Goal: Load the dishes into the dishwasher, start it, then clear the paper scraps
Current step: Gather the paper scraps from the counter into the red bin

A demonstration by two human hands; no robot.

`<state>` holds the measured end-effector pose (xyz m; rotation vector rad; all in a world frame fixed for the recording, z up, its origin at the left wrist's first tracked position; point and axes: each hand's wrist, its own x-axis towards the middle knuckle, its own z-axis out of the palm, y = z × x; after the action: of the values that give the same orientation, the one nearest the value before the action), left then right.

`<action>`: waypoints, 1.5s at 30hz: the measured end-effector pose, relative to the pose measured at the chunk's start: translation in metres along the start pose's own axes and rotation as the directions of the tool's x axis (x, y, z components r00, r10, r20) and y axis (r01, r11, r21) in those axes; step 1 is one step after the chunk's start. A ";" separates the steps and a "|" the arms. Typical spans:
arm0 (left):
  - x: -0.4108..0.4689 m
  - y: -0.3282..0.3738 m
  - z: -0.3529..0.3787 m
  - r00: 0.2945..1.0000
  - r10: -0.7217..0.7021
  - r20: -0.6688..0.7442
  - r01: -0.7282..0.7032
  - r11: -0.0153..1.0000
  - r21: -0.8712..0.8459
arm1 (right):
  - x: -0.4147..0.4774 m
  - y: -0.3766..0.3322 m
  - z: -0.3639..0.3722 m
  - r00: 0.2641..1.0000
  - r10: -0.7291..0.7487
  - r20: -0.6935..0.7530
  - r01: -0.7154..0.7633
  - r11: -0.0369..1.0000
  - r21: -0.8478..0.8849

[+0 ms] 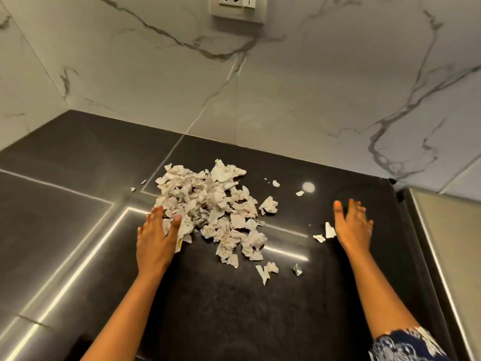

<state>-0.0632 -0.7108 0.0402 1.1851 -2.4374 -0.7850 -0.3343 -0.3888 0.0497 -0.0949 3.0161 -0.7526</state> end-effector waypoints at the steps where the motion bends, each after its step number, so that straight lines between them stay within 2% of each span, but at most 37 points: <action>1: 0.003 0.005 0.008 1.000 0.005 0.004 -0.006 0.999 0.037 | 0.003 -0.011 0.006 0.999 -0.028 0.018 0.028 0.999 -0.021; 4: 0.009 0.026 0.028 0.999 0.034 0.042 -0.037 0.995 0.094 | 0.000 -0.066 0.034 0.978 -0.177 0.109 0.181 0.983 -0.036; 7: 0.012 0.038 0.033 0.998 0.034 0.056 -0.040 0.994 0.106 | -0.013 -0.121 0.056 0.923 -0.312 0.227 0.310 0.950 0.046; 10: 0.010 0.034 0.029 0.998 0.047 0.049 -0.047 0.999 0.001 | -0.020 -0.147 0.060 0.846 -0.380 0.373 0.338 0.925 0.175; 12: 0.005 0.031 0.025 0.997 0.075 0.022 -0.073 0.993 -0.093 | -0.024 -0.144 0.046 0.817 -0.402 0.412 0.248 0.892 0.378; 15: -0.015 0.026 0.014 0.998 0.062 -0.015 -0.064 0.979 -0.193 | -0.044 -0.102 0.015 0.885 -0.329 0.331 0.040 0.760 0.649; 17: -0.040 0.018 0.009 0.998 0.059 -0.021 -0.061 0.982 -0.181 | -0.067 -0.056 -0.007 0.916 -0.259 0.306 -0.030 0.717 0.697; 19: -0.066 0.008 0.007 0.996 0.090 -0.003 -0.090 0.994 -0.054 | -0.095 -0.011 -0.024 0.913 -0.227 0.338 -0.089 0.699 0.709; 21: -0.087 0.002 0.007 0.994 0.085 0.075 -0.095 0.985 0.145 | -0.121 0.027 -0.036 0.904 -0.221 0.366 -0.109 0.708 0.698; 23: -0.107 0.003 0.009 0.990 0.082 0.112 -0.114 0.943 0.313 | -0.153 0.049 -0.043 0.902 -0.216 0.373 -0.059 0.795 0.604; 25: -0.128 0.007 0.010 0.988 0.086 0.128 -0.129 0.915 0.382 | -0.190 0.061 -0.035 0.916 -0.220 0.336 0.114 0.945 0.306; 27: -0.149 0.009 0.011 0.987 0.068 0.145 -0.120 0.915 0.386 | -0.231 0.058 -0.022 0.911 -0.299 0.285 0.322 0.946 -0.035; 29: -0.161 0.011 0.010 0.990 0.068 0.127 -0.112 0.919 0.379 | -0.248 0.041 -0.010 0.912 -0.293 0.286 0.357 0.911 -0.205; 32: -0.162 0.014 0.009 0.990 0.065 0.122 -0.107 0.921 0.374 | -0.233 -0.006 0.006 0.918 -0.274 0.286 0.330 0.928 -0.173; 36: -0.165 0.011 0.007 0.991 0.050 0.122 -0.088 0.939 0.334 | -0.194 -0.065 0.039 0.879 -0.348 0.326 0.398 0.912 -0.101; 40: -0.156 0.013 0.001 0.998 0.007 0.061 -0.019 0.982 0.188 | -0.163 -0.107 0.053 0.835 -0.424 0.350 0.459 0.888 -0.020; 42: -0.141 0.014 -0.003 0.999 -0.036 0.039 0.032 0.994 0.101 | -0.149 -0.108 0.053 0.827 -0.468 0.311 0.459 0.882 0.107; 45: -0.089 0.008 -0.006 0.995 -0.095 -0.004 0.095 0.995 0.002 | -0.111 -0.093 0.052 0.889 -0.432 0.154 0.402 0.896 0.191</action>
<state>-0.0117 -0.6380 0.0456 1.3102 -2.3938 -0.8061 -0.2167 -0.4878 0.0497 -0.7885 2.7634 -0.9371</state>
